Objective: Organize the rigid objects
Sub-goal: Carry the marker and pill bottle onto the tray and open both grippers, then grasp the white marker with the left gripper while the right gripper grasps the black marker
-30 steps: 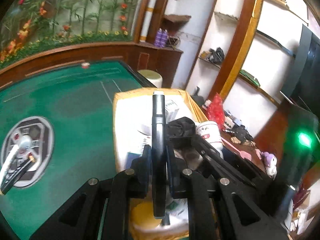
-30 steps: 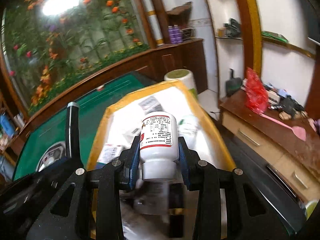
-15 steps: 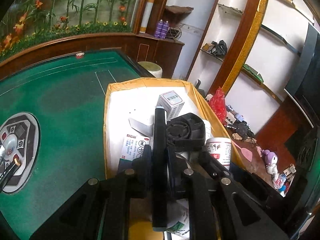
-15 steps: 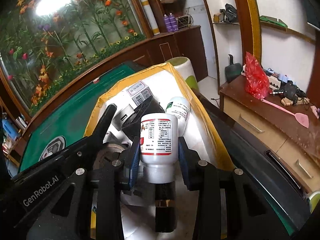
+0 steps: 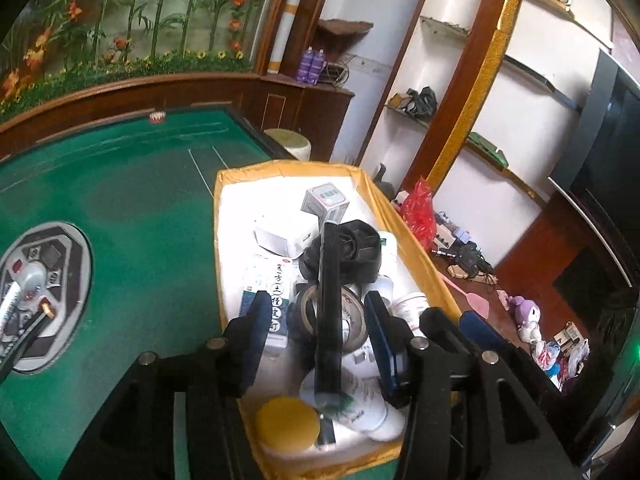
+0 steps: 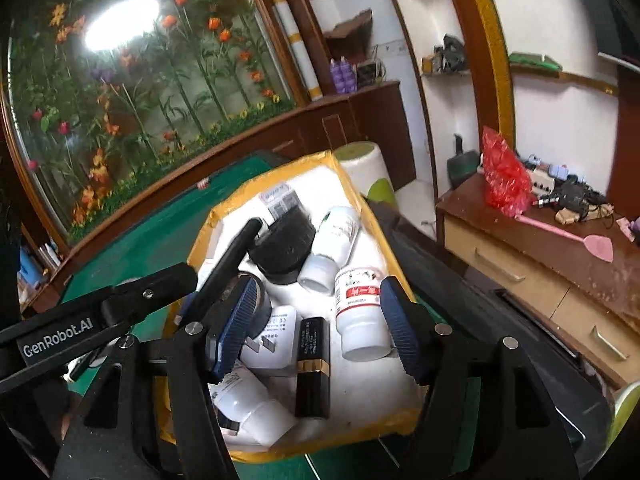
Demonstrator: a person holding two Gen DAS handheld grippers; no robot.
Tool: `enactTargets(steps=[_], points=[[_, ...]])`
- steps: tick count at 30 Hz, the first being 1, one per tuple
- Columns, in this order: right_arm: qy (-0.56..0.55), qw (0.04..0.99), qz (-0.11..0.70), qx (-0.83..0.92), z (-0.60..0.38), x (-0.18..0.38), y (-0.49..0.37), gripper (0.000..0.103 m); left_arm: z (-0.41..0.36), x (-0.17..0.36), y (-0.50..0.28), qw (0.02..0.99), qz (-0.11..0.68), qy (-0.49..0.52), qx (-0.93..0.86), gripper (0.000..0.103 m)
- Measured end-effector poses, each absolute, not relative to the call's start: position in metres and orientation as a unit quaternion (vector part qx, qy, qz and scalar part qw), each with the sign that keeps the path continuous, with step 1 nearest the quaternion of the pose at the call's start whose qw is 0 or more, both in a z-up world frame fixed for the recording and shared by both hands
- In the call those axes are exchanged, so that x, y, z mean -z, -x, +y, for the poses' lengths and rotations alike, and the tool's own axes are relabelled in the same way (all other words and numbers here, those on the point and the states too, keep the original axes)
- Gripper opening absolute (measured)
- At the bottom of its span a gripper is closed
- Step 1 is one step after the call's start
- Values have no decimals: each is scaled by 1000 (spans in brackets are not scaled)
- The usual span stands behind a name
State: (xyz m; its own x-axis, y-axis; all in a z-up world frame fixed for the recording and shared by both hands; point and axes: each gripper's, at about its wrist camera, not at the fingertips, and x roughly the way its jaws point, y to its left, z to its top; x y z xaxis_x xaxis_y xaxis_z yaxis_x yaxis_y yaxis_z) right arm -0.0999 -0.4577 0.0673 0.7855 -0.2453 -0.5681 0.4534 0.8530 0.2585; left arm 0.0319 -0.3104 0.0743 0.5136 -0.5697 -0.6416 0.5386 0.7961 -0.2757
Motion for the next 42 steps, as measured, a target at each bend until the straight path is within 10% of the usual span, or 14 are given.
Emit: enactTargets(steps=[21,33,37,42], points=[[-105,953,285,17,-304,-80,71,65,-56,-64,-89,895,407,17,182,49],[-92,940,327,-34,-251,-64,47,65,-55,-27,-107,880,446,-6,163,48],[-93,934,342,-41,-246,-61,40,65,-52,-19,-112,880,453,-8,144,21],[-105,921,369,-61,-238,-54,28,65,-42,-14,-115,876,466,10,124,14]])
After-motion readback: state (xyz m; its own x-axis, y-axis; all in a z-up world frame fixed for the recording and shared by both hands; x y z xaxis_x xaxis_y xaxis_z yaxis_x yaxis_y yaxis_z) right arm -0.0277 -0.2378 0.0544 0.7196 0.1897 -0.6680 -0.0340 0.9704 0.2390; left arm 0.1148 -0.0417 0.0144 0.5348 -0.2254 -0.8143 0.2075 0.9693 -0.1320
